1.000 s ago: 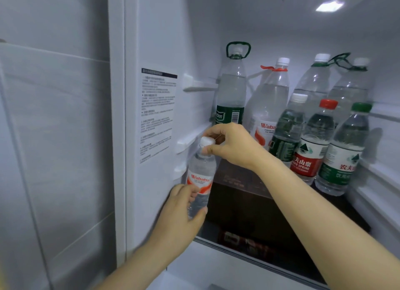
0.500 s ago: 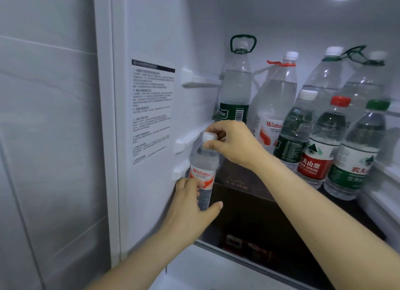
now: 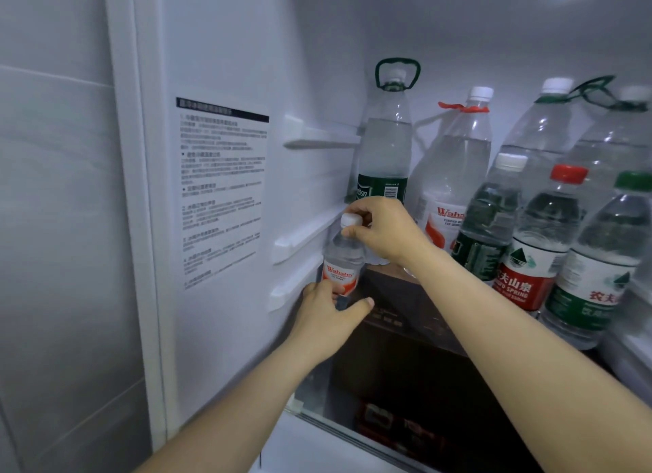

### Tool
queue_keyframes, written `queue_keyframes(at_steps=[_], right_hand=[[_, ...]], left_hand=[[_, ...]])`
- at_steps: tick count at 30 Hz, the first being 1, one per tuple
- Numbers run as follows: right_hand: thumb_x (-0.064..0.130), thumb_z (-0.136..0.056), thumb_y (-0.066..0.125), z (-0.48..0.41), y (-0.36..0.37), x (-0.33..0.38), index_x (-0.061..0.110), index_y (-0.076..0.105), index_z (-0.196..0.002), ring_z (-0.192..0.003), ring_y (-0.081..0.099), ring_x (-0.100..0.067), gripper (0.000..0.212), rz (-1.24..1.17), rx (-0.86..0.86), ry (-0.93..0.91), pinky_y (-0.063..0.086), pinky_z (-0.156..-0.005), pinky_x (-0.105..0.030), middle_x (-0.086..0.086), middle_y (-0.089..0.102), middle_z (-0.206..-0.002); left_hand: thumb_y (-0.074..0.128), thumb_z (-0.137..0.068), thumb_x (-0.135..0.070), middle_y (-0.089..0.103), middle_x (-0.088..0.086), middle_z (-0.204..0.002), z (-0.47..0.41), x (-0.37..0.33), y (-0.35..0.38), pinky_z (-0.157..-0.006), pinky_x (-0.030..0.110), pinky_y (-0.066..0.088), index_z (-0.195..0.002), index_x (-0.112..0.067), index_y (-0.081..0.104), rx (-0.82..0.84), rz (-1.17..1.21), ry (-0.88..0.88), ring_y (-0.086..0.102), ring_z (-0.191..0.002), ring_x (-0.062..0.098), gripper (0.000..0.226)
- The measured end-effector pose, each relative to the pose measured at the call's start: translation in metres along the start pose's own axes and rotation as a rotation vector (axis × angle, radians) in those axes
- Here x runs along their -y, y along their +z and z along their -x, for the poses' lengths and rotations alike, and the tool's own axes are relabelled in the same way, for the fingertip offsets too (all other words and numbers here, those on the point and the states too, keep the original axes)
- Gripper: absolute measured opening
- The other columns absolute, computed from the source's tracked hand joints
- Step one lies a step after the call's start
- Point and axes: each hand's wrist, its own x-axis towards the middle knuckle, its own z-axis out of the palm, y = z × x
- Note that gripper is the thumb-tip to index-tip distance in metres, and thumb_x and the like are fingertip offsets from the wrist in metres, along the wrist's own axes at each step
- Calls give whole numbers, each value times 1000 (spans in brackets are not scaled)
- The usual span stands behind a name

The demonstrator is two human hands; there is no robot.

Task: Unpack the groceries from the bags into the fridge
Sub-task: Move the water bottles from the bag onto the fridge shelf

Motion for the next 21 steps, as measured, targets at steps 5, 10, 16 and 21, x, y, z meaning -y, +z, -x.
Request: queue_keyframes(at_steps=[5, 10, 16, 21], right_hand=[[22, -85, 69, -14, 5, -15, 15, 65, -117, -99, 60, -19, 33, 17, -1, 22, 49, -89, -33, -4, 67, -110], [22, -86, 69, -21, 9, -26, 18, 65, -115, -98, 60, -18, 30, 19, -14, 35, 49, -88, -32, -2, 67, -110], [21, -88, 66, -20, 8, -26, 20, 62, -119, -102, 58, -17, 31, 3, -4, 54, 48, -92, -31, 0, 64, -115], [24, -89, 65, -5, 4, -21, 20, 54, -132, -109, 58, -19, 45, -66, -34, 108, 49, -97, -38, -2, 62, -124]], left_hand=[[69, -79, -42, 42, -3, -126, -13, 2, 9, -89, 24, 41, -127, -24, 46, 31, 1, -20, 49, -110, 10, 57], [70, -78, -43, 42, -4, -130, -24, 3, 13, -91, 25, 42, -132, -25, 44, 65, 9, -42, 48, -114, 11, 63], [68, -78, -44, 42, -4, -133, -26, 8, 18, -96, 28, 42, -133, -24, 47, 66, 28, -64, 48, -116, 11, 61], [68, -81, -37, 51, -5, -133, -18, 6, 12, -89, 24, 44, -136, -24, 44, 4, 70, -46, 52, -115, 10, 62]])
